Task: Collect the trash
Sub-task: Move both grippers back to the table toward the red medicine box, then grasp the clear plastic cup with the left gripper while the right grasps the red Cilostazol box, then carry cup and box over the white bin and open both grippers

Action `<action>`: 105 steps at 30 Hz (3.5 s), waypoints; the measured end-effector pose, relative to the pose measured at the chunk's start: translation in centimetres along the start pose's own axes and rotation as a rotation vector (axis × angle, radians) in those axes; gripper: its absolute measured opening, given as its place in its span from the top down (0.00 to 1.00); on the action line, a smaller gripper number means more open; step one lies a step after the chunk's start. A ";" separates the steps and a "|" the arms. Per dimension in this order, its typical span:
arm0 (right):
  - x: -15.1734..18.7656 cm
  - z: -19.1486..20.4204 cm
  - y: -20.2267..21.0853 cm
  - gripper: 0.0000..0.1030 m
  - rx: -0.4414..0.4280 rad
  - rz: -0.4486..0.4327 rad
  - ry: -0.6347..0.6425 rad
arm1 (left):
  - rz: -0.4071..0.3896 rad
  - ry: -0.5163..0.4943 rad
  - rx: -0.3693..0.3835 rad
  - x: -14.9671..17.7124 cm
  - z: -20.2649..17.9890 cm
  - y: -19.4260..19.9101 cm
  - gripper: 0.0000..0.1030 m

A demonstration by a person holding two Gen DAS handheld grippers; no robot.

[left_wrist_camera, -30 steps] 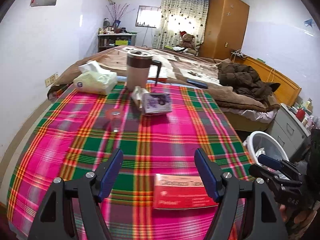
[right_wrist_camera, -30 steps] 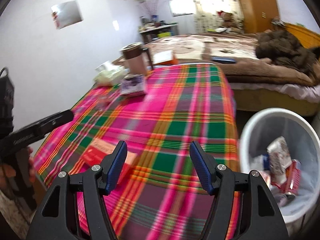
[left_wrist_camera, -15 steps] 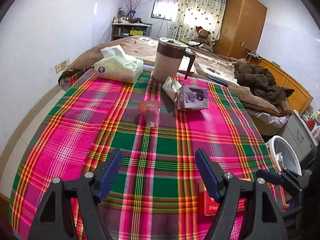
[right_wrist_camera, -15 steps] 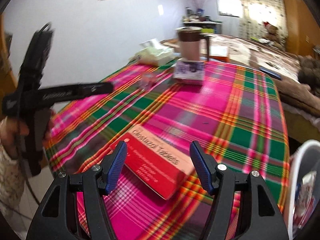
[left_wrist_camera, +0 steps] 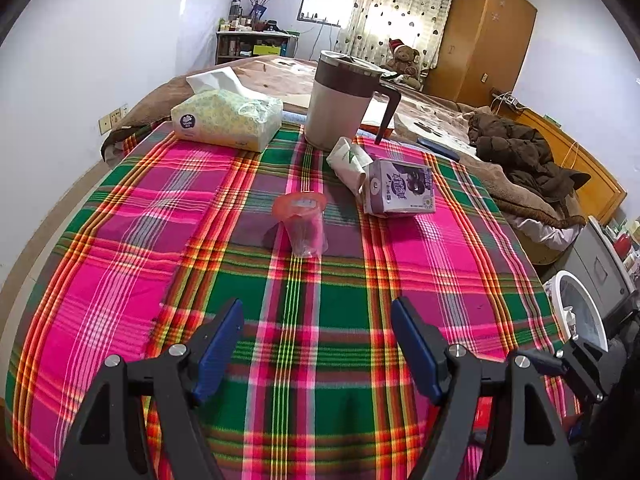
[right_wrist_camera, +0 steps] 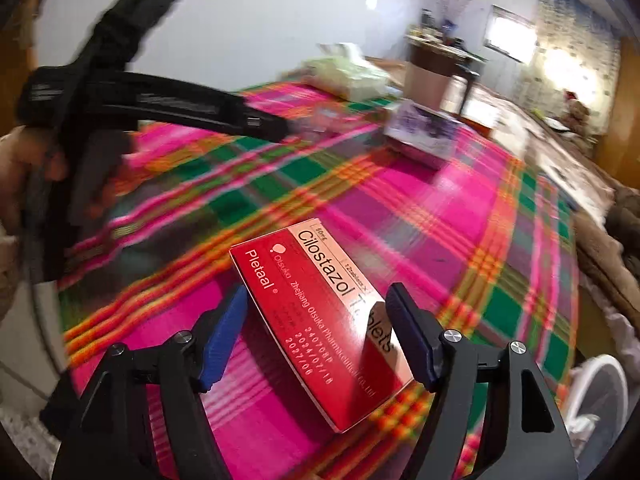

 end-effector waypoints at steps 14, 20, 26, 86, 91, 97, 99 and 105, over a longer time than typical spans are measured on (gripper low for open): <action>-1.0 -4.1 -2.5 0.27 0.048 0.073 -0.215 | 0.014 0.002 -0.045 -3.5 0.2 -3.6 0.25; -0.9 -5.0 -3.1 0.27 0.046 0.100 -0.279 | 0.028 0.018 -0.078 -4.7 0.6 -5.4 0.25; -0.7 -5.4 -3.1 0.27 0.051 0.103 -0.316 | 0.043 0.020 -0.091 -5.3 0.7 -6.9 0.31; 4.0 -10.2 6.1 0.39 0.150 -0.105 -0.540 | -0.056 -0.153 0.044 -0.7 -11.3 1.5 0.61; 5.3 -11.8 7.6 0.39 0.178 -0.124 -0.577 | -0.059 -0.192 0.065 -0.1 -13.9 2.0 0.61; 6.9 -13.5 9.0 0.39 0.215 -0.140 -0.625 | -0.054 -0.236 0.107 0.7 -17.2 2.2 0.61; 7.6 -14.2 9.7 0.39 0.233 -0.144 -0.642 | -0.053 -0.249 0.123 0.9 -18.2 2.2 0.61; 9.1 -15.7 11.3 0.39 0.280 -0.157 -0.679 | -0.056 -0.299 0.175 1.4 -21.9 2.6 0.61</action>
Point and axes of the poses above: each gripper's, at about its wrist camera, not at the fingertips, and y roughly against the way its jaws point, z to its left, x to its underside, the point moved 2 cm from there along -y, roughly the way its jaws point, and after that the axes turned 6 degrees about z, right-handed, at the moved point
